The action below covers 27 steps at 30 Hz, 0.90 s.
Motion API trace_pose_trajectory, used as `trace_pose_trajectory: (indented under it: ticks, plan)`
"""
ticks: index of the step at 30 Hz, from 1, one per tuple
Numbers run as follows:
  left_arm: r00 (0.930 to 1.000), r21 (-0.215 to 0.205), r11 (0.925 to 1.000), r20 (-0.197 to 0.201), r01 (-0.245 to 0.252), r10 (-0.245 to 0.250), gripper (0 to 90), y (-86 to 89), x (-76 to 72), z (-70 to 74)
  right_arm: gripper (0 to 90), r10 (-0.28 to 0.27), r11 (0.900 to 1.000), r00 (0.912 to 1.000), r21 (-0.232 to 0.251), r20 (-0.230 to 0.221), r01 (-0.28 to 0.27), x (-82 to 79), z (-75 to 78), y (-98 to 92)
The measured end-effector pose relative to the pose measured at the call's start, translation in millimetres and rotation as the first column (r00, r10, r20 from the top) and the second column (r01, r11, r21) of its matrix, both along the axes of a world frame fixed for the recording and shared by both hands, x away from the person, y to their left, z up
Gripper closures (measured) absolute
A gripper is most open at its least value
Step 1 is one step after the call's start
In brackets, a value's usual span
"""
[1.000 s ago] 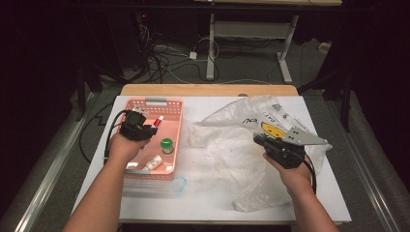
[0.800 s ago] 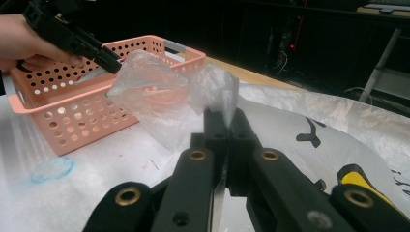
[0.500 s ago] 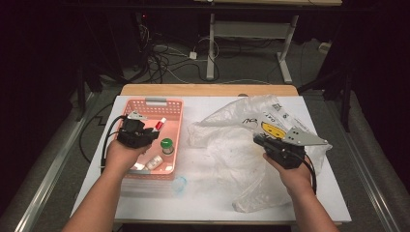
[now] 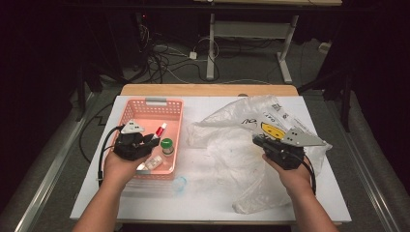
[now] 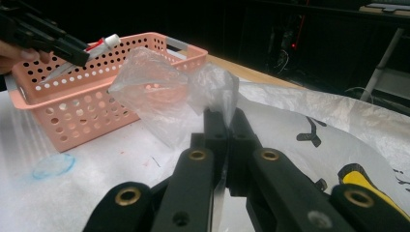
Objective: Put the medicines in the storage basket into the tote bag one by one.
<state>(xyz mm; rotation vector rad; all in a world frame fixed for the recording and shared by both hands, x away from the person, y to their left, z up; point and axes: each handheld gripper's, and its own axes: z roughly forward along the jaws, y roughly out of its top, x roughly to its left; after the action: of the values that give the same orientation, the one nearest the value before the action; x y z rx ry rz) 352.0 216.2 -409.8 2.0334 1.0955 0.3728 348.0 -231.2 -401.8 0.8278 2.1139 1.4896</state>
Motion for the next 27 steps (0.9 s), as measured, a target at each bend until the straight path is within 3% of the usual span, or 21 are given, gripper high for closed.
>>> trace_pose_trajectory:
  ticks: [8,10,27]
  plan:
    - [0.9976,-0.051,0.9987,0.068,0.011,-0.007,68.4,-0.5,-11.3,3.1,90.0,0.001,1.0,1.0,-0.005,0.001,-0.001,-0.4,0.0,1.0]
    - [0.9976,-0.038,0.999,0.067,0.023,-0.021,68.4,-2.2,-12.5,3.6,90.0,-0.001,1.0,1.0,-0.005,0.002,0.001,-0.2,-0.1,0.6]
    - [0.991,-0.084,0.9921,0.104,0.093,-0.084,68.4,-26.5,-28.7,11.8,90.0,-0.006,1.0,0.9999,0.012,0.013,0.006,-2.2,3.1,-2.9]
